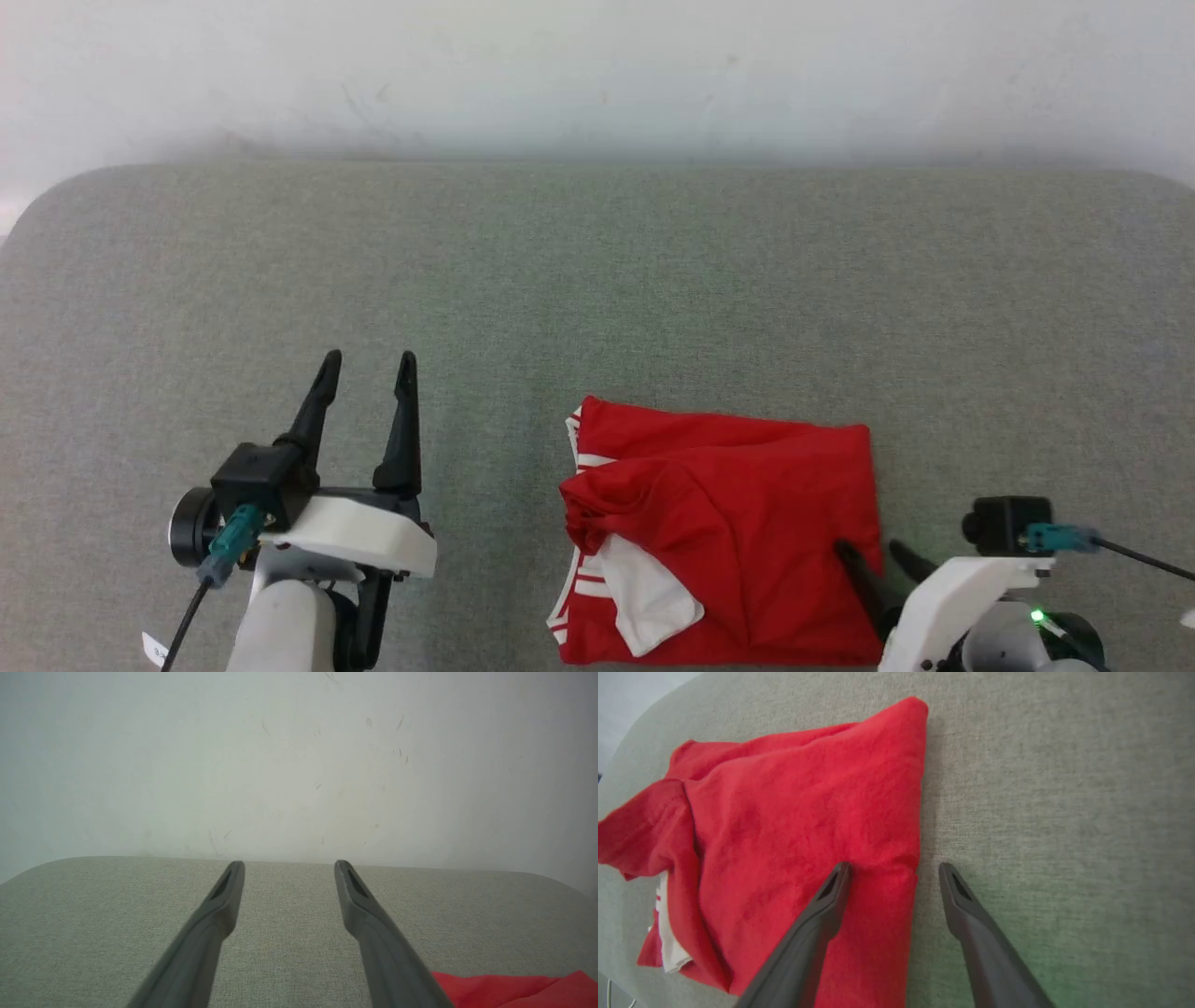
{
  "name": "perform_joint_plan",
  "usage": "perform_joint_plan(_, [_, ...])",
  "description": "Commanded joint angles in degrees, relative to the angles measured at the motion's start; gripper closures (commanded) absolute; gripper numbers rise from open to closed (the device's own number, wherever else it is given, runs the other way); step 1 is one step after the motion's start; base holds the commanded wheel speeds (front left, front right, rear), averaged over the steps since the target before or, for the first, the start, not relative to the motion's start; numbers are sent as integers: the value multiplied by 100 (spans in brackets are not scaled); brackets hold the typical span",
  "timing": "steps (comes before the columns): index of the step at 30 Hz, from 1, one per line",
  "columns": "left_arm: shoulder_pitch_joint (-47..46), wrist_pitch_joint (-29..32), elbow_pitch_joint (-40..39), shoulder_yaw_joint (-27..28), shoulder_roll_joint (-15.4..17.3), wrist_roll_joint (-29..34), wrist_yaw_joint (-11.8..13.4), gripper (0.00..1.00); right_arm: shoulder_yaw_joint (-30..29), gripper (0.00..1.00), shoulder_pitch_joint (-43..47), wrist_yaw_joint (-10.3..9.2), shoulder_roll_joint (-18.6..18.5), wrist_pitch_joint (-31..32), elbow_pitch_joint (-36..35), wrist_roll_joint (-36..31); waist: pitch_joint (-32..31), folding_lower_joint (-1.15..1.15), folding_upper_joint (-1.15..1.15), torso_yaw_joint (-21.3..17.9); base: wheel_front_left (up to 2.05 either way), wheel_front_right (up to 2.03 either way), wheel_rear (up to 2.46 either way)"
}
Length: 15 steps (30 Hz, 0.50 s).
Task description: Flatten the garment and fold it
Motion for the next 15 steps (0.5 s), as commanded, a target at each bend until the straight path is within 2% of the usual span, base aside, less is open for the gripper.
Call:
perform_joint_plan(1, [75, -27, -24, -14, -22, 9, -17, 0, 59, 0, -149, -5, 12, 190, 138, 26, 18, 0, 0, 46, 0, 0, 0])
perform_joint_plan(6, [68, -27, -22, -55, -22, -25, 4, 0, 114, 0, -339, -5, 12, 758, 522, 226, 68, 0, 0, 121, 0, 0, 0])
perform_joint_plan(7, [63, -27, -20, -63, -22, -31, 8, 0, 104, 4, -380, -5, 12, 838, 581, 248, 77, 0, 0, 132, 0, 0, 0])
perform_joint_plan(8, [58, -27, -19, -70, -22, -37, 13, 0, 88, 37, -427, -5, 12, 884, 619, 260, 86, 0, 0, 141, 0, 0, 0])
perform_joint_plan(9, [55, -27, -19, -71, -22, -43, 17, 0, 69, 64, -479, -5, 12, 916, 646, 262, 92, 0, 0, 145, 0, 0, 0])
perform_joint_plan(10, [54, -27, -18, -64, -22, -47, 18, 0, 61, 79, -540, -5, 12, 931, 654, 252, 97, 0, 0, 144, 0, 0, 0])
perform_joint_plan(11, [54, -27, -17, -52, -22, -47, 21, 0, 71, 99, -610, -5, 12, 932, 636, 179, 97, 0, 0, 135, 0, 0, 0])
perform_joint_plan(15, [71, -27, -41, 26, -22, -34, 51, 0, 305, 100, -916, -5, 12, 1082, 296, -450, 106, 0, 0, 37, 0, 0, 0])
